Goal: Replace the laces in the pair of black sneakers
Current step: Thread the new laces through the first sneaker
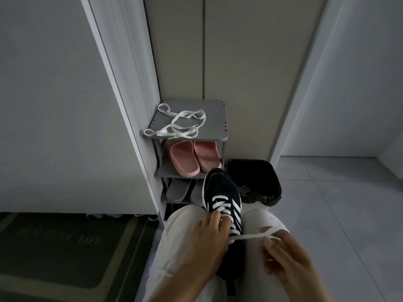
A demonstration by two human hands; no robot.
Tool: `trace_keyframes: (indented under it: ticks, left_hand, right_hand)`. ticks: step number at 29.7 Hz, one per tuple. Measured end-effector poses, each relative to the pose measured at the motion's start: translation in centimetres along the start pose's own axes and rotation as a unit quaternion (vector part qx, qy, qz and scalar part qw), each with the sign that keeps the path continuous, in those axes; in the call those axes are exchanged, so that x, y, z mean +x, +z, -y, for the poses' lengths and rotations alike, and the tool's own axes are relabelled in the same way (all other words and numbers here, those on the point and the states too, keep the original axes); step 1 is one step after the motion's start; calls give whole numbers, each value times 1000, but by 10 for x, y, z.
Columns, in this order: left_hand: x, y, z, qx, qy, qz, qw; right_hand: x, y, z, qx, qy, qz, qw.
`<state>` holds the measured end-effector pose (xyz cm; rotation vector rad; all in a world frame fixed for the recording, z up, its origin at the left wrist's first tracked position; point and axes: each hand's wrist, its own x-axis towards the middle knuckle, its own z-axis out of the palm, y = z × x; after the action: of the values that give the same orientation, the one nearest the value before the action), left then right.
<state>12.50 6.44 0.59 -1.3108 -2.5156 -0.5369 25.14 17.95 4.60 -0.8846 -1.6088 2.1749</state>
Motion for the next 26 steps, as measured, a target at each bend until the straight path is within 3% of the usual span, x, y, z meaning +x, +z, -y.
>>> trace_keyframes:
  ticks: [3, 4, 5, 7, 8, 9, 10, 12, 14, 17, 19, 20, 22, 24, 26]
  left_hand:
    - [-1, -6, 7, -43, 17, -13, 999]
    - [0, -8, 10, -56, 19, -21, 998]
    - [1, -9, 14, -65, 24, -34, 997]
    - [9, -13, 20, -83, 31, -74, 993]
    - [15, -16, 23, -92, 30, -97, 991]
    - [20, -20, 25, -98, 33, -119, 988]
    - [26, -25, 27, -99, 40, -140, 984]
    - [34, -38, 28, -81, 70, -172, 979]
    - [44, -50, 27, -58, 106, -196, 973]
    - [60, -64, 25, -29, 167, -238, 956]
    - [70, -67, 24, -39, 189, -230, 954]
    - [72, -68, 23, -65, 170, -216, 959]
    - [72, -72, 22, -195, 38, -164, 966]
    - [65, -78, 21, -352, -126, -86, 924]
    - [57, -76, 20, -451, -224, -37, 863]
  right_hand:
    - [-4, -4, 7, 87, 41, -25, 995]
    - [-6, -6, 11, 26, 42, -23, 998]
    - [-5, -7, 12, -107, 48, 10, 993]
    - [-12, -9, 20, -376, 13, 102, 921]
    - [-11, -7, 26, -463, -5, 93, 882]
    - [-11, -1, 39, -507, -19, 94, 856]
    - [-2, 6, 50, -512, -33, 69, 856]
    - [18, 5, 53, -423, -81, -31, 902]
    - [39, -1, 51, -351, -86, -40, 931]
    - [70, 9, 65, -176, 56, 132, 974]
    - [83, 21, 71, -48, 125, 209, 969]
    - [90, 25, 70, 0, 124, 226, 966]
    - [100, 29, 61, 77, 85, 214, 970]
    - [104, 31, 54, 130, 42, 167, 976]
    - [104, 32, 54, 124, 4, 126, 984]
